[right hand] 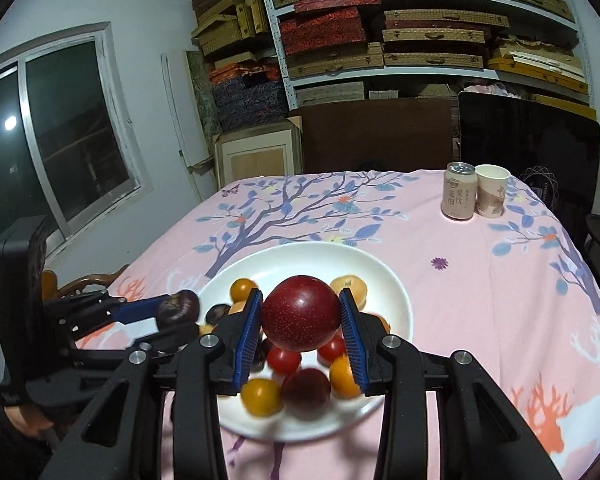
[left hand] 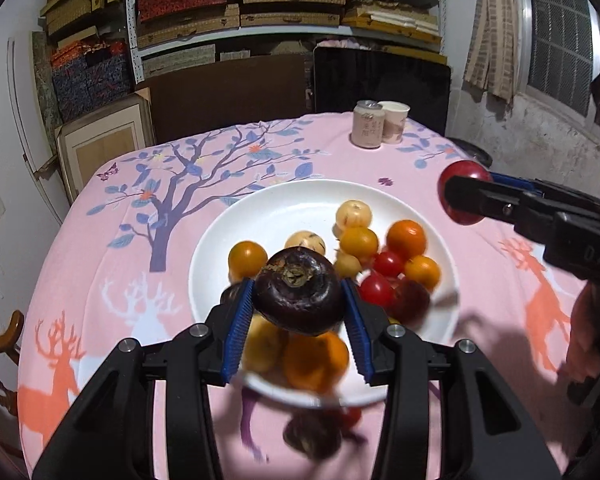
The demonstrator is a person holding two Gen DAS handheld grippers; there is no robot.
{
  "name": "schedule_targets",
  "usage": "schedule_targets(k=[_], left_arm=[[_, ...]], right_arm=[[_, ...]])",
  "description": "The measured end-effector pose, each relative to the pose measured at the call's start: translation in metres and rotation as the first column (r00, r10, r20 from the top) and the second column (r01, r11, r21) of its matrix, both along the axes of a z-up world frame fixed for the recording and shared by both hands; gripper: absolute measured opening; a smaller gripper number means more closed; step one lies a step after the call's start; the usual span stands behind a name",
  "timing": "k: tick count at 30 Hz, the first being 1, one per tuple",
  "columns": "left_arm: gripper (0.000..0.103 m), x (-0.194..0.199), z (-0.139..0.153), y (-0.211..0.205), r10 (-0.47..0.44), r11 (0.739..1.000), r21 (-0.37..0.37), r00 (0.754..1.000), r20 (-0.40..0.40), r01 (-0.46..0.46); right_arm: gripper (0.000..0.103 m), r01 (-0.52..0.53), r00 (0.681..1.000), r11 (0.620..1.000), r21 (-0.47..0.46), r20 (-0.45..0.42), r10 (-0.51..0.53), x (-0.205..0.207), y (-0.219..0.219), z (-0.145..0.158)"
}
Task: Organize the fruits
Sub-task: 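Carry the dark purple tomato and red plum onto the plate and open both grippers, then grasp the last dark purple tomato with the left gripper while the right gripper grasps a red tomato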
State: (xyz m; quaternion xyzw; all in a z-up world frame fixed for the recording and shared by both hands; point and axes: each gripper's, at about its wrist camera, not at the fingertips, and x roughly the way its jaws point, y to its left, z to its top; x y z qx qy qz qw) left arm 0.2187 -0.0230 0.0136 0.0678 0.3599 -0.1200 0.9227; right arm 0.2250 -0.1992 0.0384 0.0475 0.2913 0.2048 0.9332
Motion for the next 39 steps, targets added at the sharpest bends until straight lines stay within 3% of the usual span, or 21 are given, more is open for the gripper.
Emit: schedule_targets(k=[3, 5, 6, 7, 8, 15, 17, 23, 26, 30, 33, 36, 37, 38, 39], left_arm=[[0.043, 0.027, -0.009, -0.008, 0.007, 1.0, 0.02, 1.0, -0.025, -0.007], [0.056, 0.039, -0.011, -0.008, 0.01, 1.0, 0.012, 0.999, -0.039, -0.009], [0.06, 0.042, -0.011, -0.006, 0.022, 1.0, 0.015, 0.999, -0.032, -0.022], [0.067, 0.042, -0.011, -0.005, 0.03, 0.999, 0.014, 0.999, -0.025, -0.03], [0.072, 0.042, -0.01, -0.002, 0.035, 0.999, 0.009, 0.999, -0.018, -0.035], [0.073, 0.001, -0.009, 0.022, 0.021, 0.999, -0.038, 1.0, -0.007, -0.021], [0.081, -0.018, -0.013, 0.027, 0.011, 0.999, -0.043, 1.0, -0.008, -0.011], [0.084, -0.062, -0.041, 0.035, -0.039, 0.999, -0.033, 0.996, -0.079, 0.036], [0.084, -0.067, -0.057, 0.031, -0.026, 0.999, 0.016, 0.994, -0.108, 0.028], [0.084, -0.062, -0.072, 0.034, -0.015, 1.0, 0.001, 0.988, -0.151, 0.016], [0.08, -0.057, -0.081, 0.038, -0.034, 0.999, -0.041, 0.981, -0.19, 0.027], [0.062, -0.059, -0.081, 0.037, -0.079, 0.995, -0.074, 0.979, -0.19, 0.065], [0.046, -0.06, -0.08, 0.035, -0.105, 0.992, -0.087, 0.977, -0.188, 0.09], [0.039, -0.063, -0.079, 0.032, -0.122, 0.99, -0.088, 0.975, -0.184, 0.107], [0.039, -0.065, -0.079, 0.03, -0.119, 0.992, -0.07, 0.977, -0.176, 0.108]], right_arm=[[0.039, -0.017, 0.999, 1.0, -0.02, -0.036, 0.016, 0.026, 0.016, -0.014], [0.04, -0.02, 0.999, 0.999, -0.038, -0.043, 0.019, 0.038, 0.02, -0.019], [0.044, -0.018, 0.999, 0.999, -0.045, -0.041, 0.016, 0.04, 0.022, -0.02], [0.056, -0.014, 0.999, 0.999, -0.05, -0.036, 0.012, 0.042, 0.022, -0.021], [0.059, -0.006, 1.0, 0.999, -0.044, -0.026, 0.005, 0.041, 0.021, -0.02], [0.059, -0.015, 0.998, 0.998, 0.053, -0.061, 0.018, 0.012, -0.004, -0.02], [0.06, -0.016, 0.997, 0.998, 0.068, -0.077, 0.021, -0.006, -0.011, -0.023], [0.086, 0.0, 0.994, 0.99, 0.141, -0.105, 0.015, -0.051, -0.029, -0.042], [0.086, -0.02, 0.988, 0.989, 0.149, -0.147, 0.042, -0.054, -0.029, -0.057], [0.086, -0.014, 0.983, 0.988, 0.156, -0.18, 0.043, -0.05, -0.032, -0.068], [0.086, 0.001, 0.986, 0.988, 0.154, -0.163, 0.025, -0.052, -0.035, -0.068], [0.086, -0.009, 0.985, 0.99, 0.143, -0.167, 0.033, -0.052, -0.031, -0.07], [0.086, -0.015, 0.985, 0.991, 0.13, -0.168, 0.037, -0.052, -0.029, -0.071], [0.086, -0.019, 0.985, 0.993, 0.121, -0.167, 0.039, -0.051, -0.028, -0.072], [0.086, -0.024, 0.985, 0.993, 0.113, -0.166, 0.043, -0.051, -0.026, -0.071]])
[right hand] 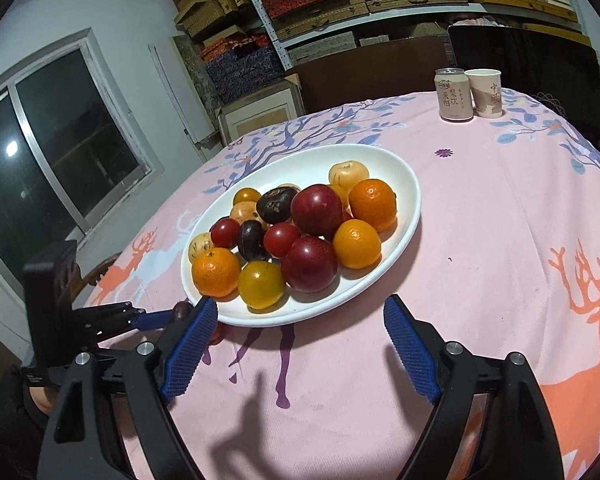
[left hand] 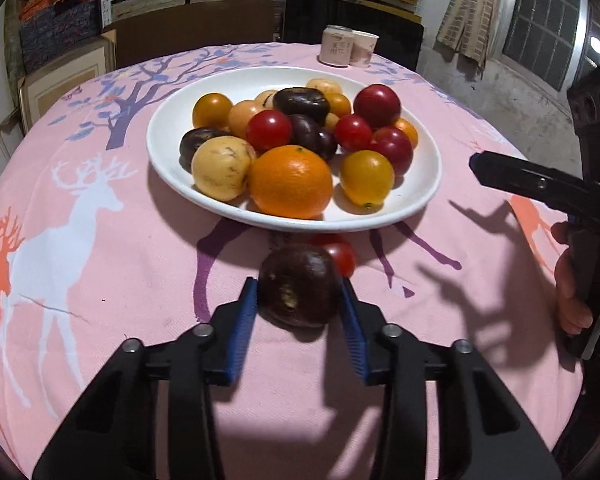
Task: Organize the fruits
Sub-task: 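Grasp the last dark purple tomato with the left gripper while the right gripper grasps a red tomato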
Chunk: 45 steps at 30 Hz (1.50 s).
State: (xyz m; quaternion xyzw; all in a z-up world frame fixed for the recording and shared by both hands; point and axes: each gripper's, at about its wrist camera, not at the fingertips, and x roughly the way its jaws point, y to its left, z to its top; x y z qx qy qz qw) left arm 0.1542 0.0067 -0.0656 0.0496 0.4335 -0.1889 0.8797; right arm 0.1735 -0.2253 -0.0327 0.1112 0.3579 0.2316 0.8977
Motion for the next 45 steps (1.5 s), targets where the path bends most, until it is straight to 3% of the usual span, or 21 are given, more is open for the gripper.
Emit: schedule_targets(k=[8, 16, 19, 21, 23, 25, 28, 31, 34, 39, 42, 45], left_arm=[[0.04, 0.008, 0.0, 0.015, -0.003, 0.995, -0.103, 0.998, -0.057, -0.003], [0.038, -0.004, 0.011, 0.014, -0.014, 0.995, -0.101, 1.0, 0.005, 0.015], [0.038, -0.016, 0.021, 0.022, 0.03, 0.995, -0.092, 0.998, 0.063, -0.024], [0.038, -0.022, 0.024, 0.039, 0.122, 0.988, -0.099, 0.989, 0.079, -0.114], [0.038, -0.021, 0.022, 0.058, 0.23, 0.971, -0.089, 0.97, 0.082, -0.222], [0.038, -0.016, 0.023, 0.068, 0.286, 0.956, -0.099, 0.955, 0.078, -0.278], [0.038, -0.012, 0.019, 0.064, 0.287, 0.958, -0.056, 0.954, 0.085, -0.283], [0.038, -0.01, 0.018, 0.063, 0.276, 0.961, -0.055, 0.957, 0.082, -0.273], [0.038, -0.009, 0.017, 0.07, 0.283, 0.957, -0.083, 0.957, 0.062, -0.278], [0.038, -0.007, 0.015, 0.072, 0.282, 0.956, -0.098, 0.958, 0.051, -0.276], [0.038, -0.007, 0.015, 0.071, 0.278, 0.957, -0.097, 0.959, 0.048, -0.273], [0.038, -0.008, 0.014, 0.069, 0.27, 0.96, -0.092, 0.962, 0.048, -0.265]], right_arm=[[0.086, 0.001, 1.0, 1.0, -0.021, 0.001, -0.001, 0.0, 0.002, -0.001], [0.086, -0.017, 1.0, 0.999, -0.035, 0.006, 0.018, -0.001, 0.006, -0.002], [0.086, -0.037, 0.999, 0.998, -0.05, -0.002, 0.037, -0.001, 0.011, -0.003], [0.086, -0.059, 0.998, 0.996, -0.074, -0.022, 0.057, -0.001, 0.02, -0.006], [0.086, -0.099, 0.995, 0.986, -0.136, -0.033, 0.095, -0.003, 0.04, -0.007], [0.086, -0.134, 0.991, 0.954, -0.27, -0.011, 0.136, -0.009, 0.071, -0.008], [0.098, -0.082, 0.996, 0.893, -0.442, -0.005, 0.089, -0.01, 0.109, -0.013], [0.071, -0.192, 0.977, 0.895, -0.403, -0.163, 0.136, -0.001, 0.126, -0.027], [0.069, -0.158, 0.986, 0.901, -0.403, -0.105, 0.126, -0.008, 0.138, -0.015], [0.068, -0.072, 0.985, 0.937, -0.343, -0.172, 0.012, 0.009, 0.138, -0.024], [0.061, 0.002, 0.983, 0.95, -0.312, -0.176, -0.06, 0.011, 0.141, -0.022], [0.054, 0.063, 0.981, 0.94, -0.336, -0.15, -0.12, 0.007, 0.146, -0.022]])
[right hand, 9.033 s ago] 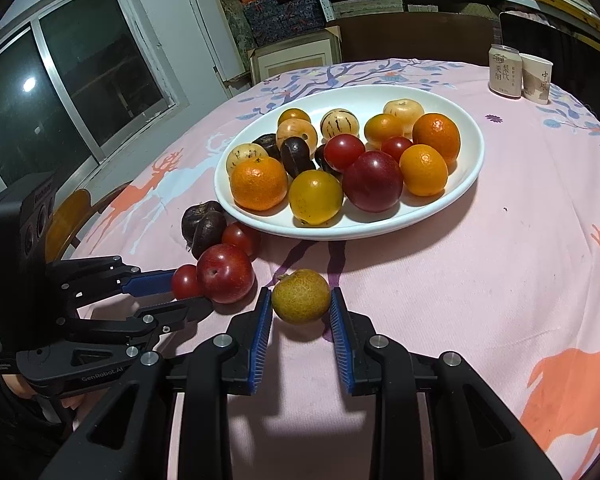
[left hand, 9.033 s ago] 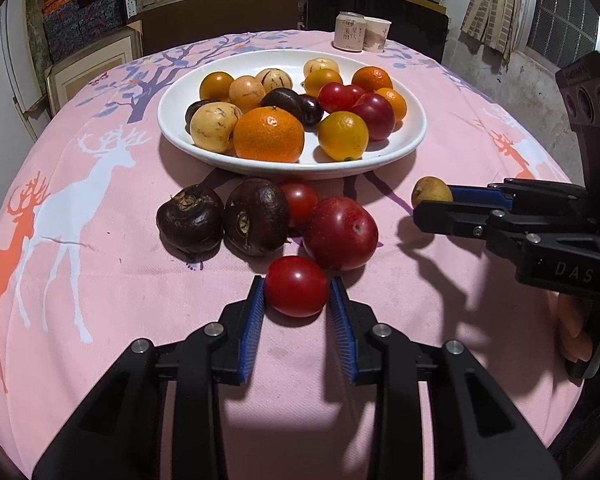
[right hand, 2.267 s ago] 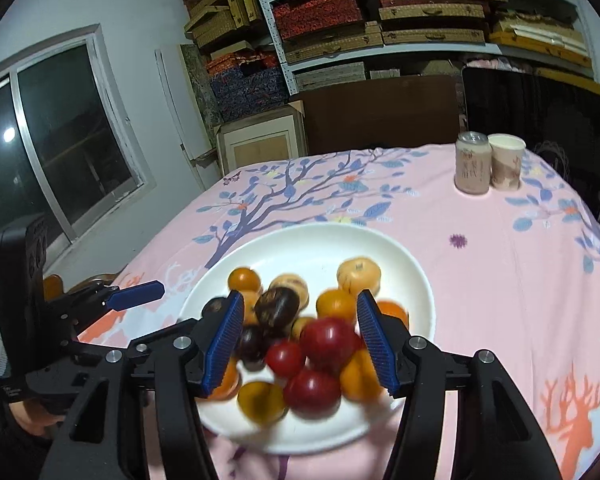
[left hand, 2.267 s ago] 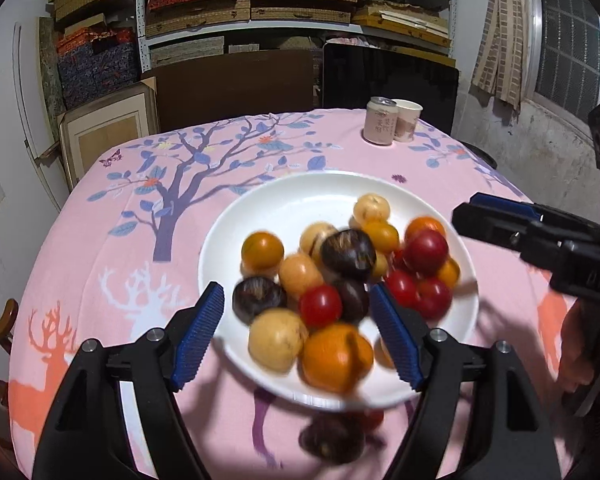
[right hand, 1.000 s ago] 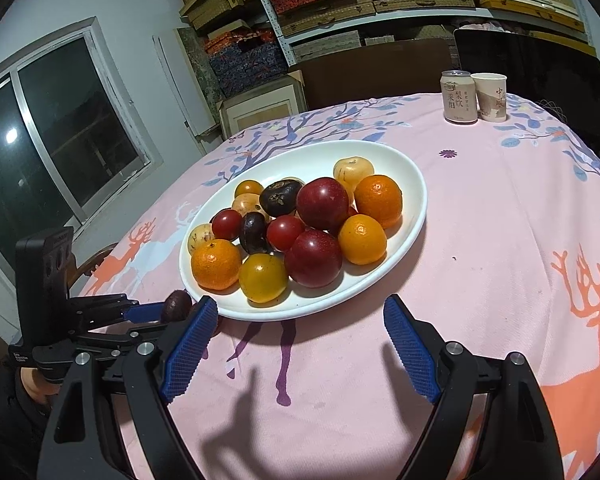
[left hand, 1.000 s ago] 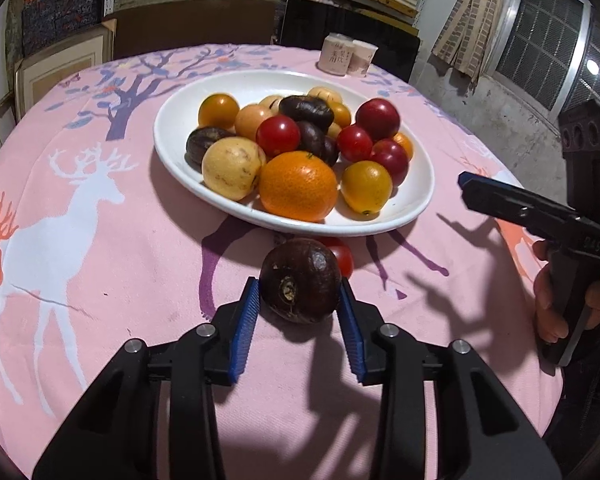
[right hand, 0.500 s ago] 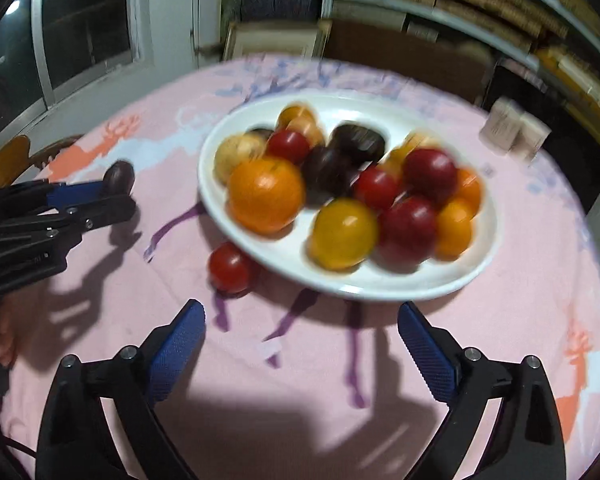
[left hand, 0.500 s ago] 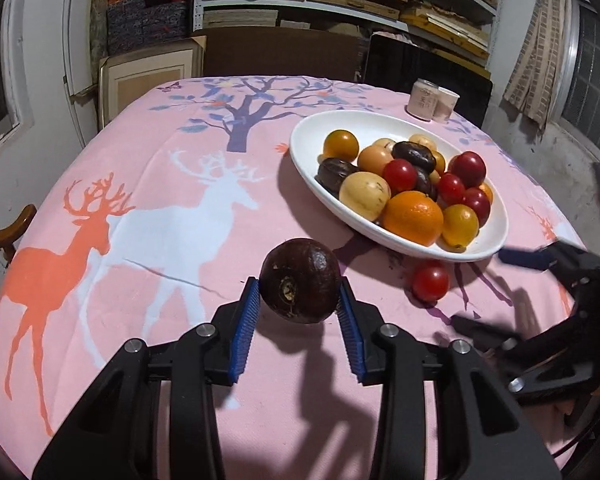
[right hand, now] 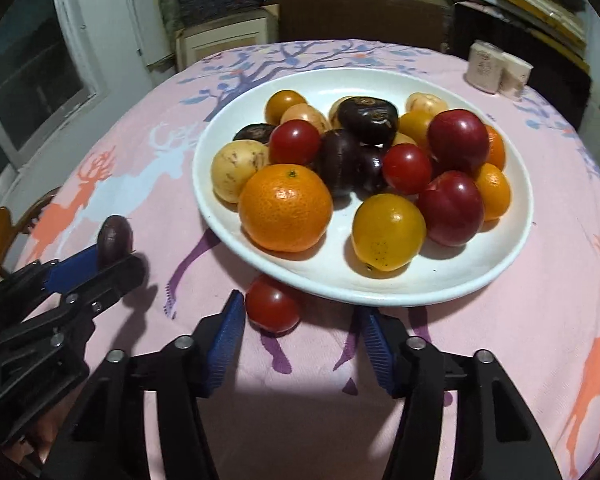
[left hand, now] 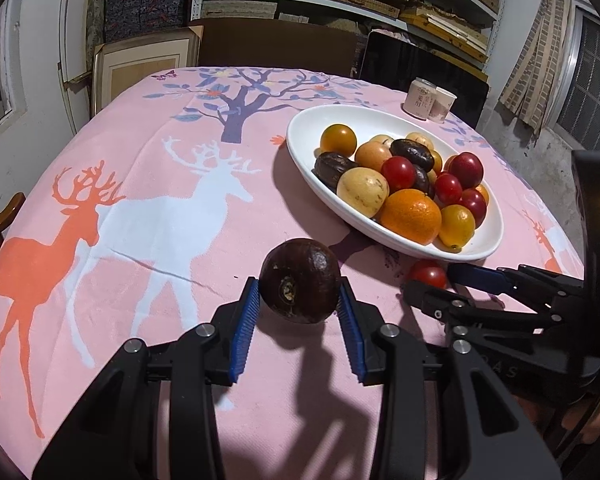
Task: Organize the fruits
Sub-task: 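Grasp the last dark purple tomato with the left gripper while the right gripper grasps a red tomato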
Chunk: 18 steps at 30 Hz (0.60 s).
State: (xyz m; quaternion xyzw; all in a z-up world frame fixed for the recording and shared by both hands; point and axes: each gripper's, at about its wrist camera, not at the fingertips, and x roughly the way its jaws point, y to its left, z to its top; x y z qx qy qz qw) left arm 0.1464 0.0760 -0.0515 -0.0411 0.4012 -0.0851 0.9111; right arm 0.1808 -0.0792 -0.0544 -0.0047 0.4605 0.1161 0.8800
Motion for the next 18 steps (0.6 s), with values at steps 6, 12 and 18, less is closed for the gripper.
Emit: schedule_targets(k=[6, 12, 18], left_arm=[[0.039, -0.002, 0.001, -0.001, -0.01, 1.0, -0.001, 1.0, 0.006, 0.01], [0.039, -0.005, 0.003, -0.005, -0.025, 1.0, 0.012, 0.999, 0.023, 0.025], [0.04, -0.01, 0.008, -0.007, -0.032, 0.999, 0.019, 0.998, 0.055, 0.031]], right_arm=[[0.026, -0.047, 0.998, 0.988, 0.15, -0.026, 0.051, -0.01, -0.018, -0.001], [0.026, -0.074, 0.997, 0.97, 0.231, 0.029, 0.07, -0.026, -0.053, 0.003], [0.026, -0.099, 0.99, 0.97, 0.224, 0.122, 0.073, -0.041, -0.087, 0.019]])
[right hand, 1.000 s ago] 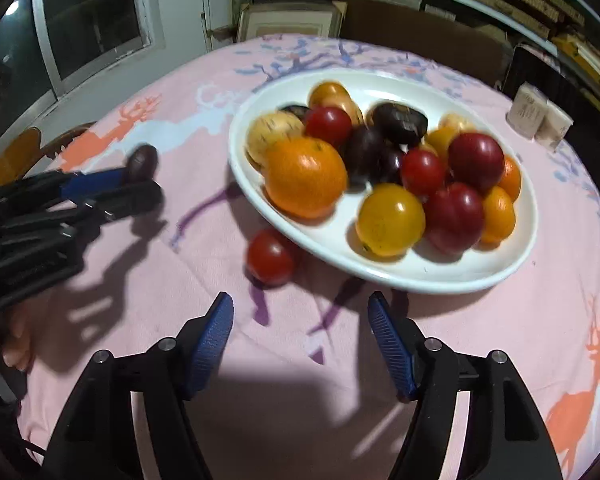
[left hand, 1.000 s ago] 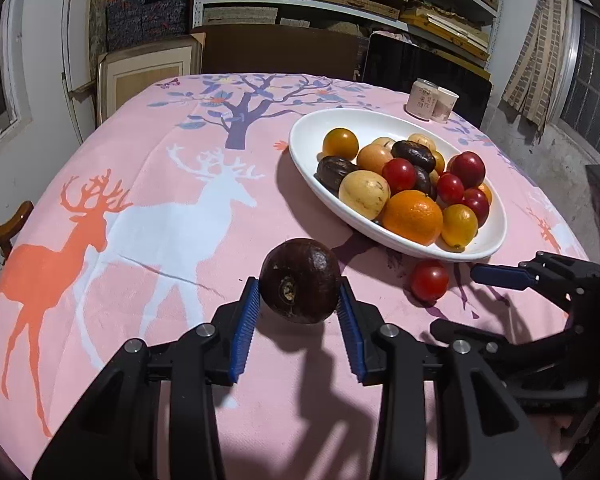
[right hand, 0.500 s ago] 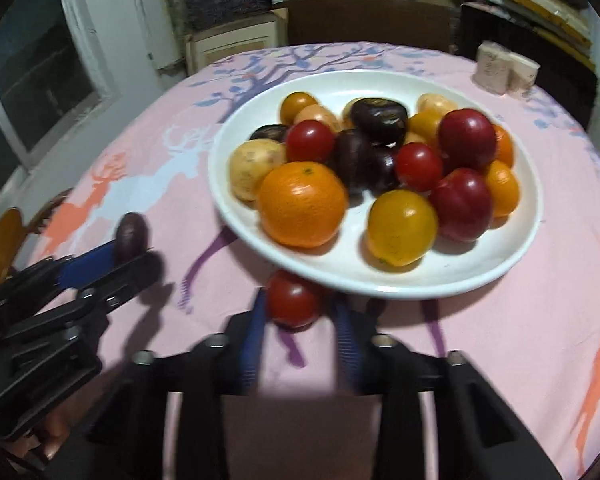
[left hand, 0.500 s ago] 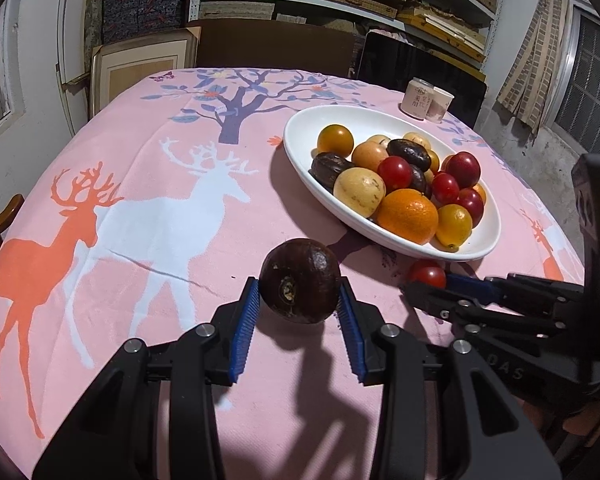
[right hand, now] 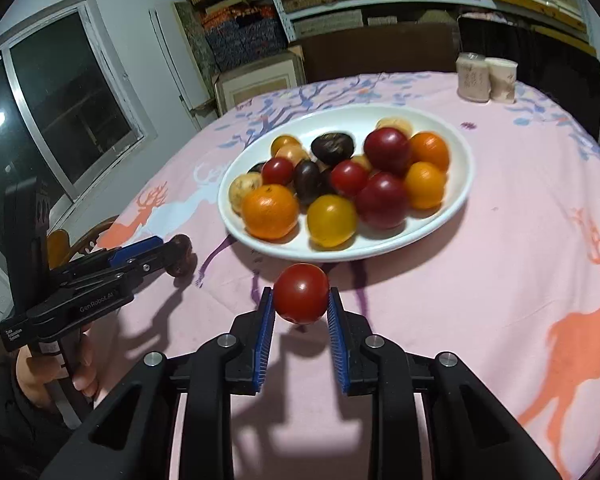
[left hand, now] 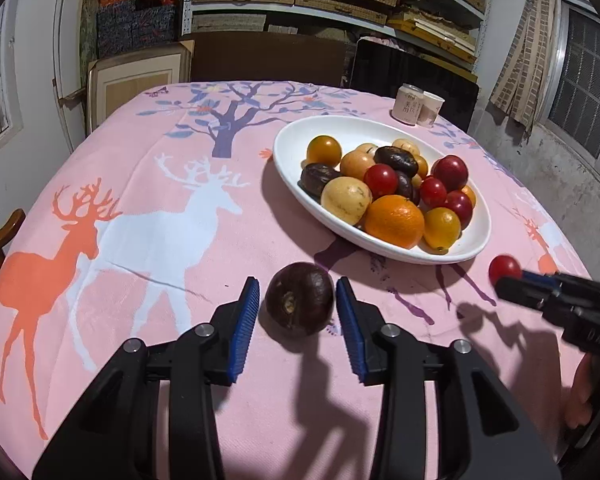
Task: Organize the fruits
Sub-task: 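Grasp the last dark purple tomato with the left gripper while the right gripper grasps a red tomato, then carry the dark purple and red tomatoes onto the plate and open both grippers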
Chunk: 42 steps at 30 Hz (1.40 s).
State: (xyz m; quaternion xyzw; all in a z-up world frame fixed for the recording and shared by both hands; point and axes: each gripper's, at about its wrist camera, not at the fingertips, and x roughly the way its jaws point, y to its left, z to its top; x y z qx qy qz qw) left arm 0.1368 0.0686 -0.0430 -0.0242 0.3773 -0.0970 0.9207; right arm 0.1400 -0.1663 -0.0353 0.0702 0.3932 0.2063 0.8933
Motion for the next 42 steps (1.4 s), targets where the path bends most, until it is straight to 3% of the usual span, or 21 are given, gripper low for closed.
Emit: schedule_targets(k=[8, 12, 16, 19, 23, 25, 32, 37, 42], left_arm=[[0.039, 0.007, 0.034, -0.037, -0.075, 0.997, 0.04, 0.995, 0.066, 0.072], [0.039, 0.017, 0.046, -0.047, -0.087, 0.993, 0.09, 0.995, 0.057, 0.082], [0.039, 0.013, 0.028, -0.028, -0.112, 0.989, 0.091, 0.993, -0.026, 0.114], [0.04, 0.011, -0.001, -0.024, -0.108, 0.983, 0.14, 0.99, -0.096, 0.121], [0.047, 0.018, -0.024, -0.024, -0.086, 0.983, 0.15, 0.988, -0.128, 0.105], [0.041, 0.021, -0.022, -0.022, -0.079, 0.988, 0.126, 0.99, -0.116, 0.094], [0.041, 0.007, -0.013, -0.035, -0.118, 0.981, 0.144, 0.989, -0.087, 0.13], [0.041, 0.001, 0.022, -0.049, -0.157, 0.978, 0.134, 0.988, -0.011, 0.157], [0.041, 0.035, 0.054, -0.081, -0.182, 0.973, 0.157, 0.982, 0.053, 0.172]], right_arm=[[0.027, 0.054, 0.992, 0.998, 0.022, 0.11, -0.056, 0.028, -0.047, 0.047], [0.027, 0.087, 0.991, 0.994, 0.06, 0.101, -0.093, 0.055, -0.055, 0.058], [0.027, 0.057, 0.994, 0.994, 0.093, 0.087, -0.065, 0.049, -0.058, 0.051], [0.027, 0.045, 0.997, 0.992, 0.117, 0.059, -0.052, 0.041, -0.055, 0.037], [0.027, 0.039, 0.999, 0.991, 0.124, 0.02, -0.042, 0.038, -0.051, 0.022], [0.027, 0.04, 0.999, 0.992, 0.12, 0.016, -0.042, 0.037, -0.05, 0.02], [0.027, 0.038, 0.999, 0.992, 0.123, 0.033, -0.043, 0.031, -0.053, 0.023], [0.027, 0.016, 0.998, 0.995, 0.102, 0.058, -0.022, 0.032, -0.052, 0.031], [0.027, 0.014, 0.991, 0.996, 0.083, 0.131, -0.025, 0.06, -0.046, 0.062]])
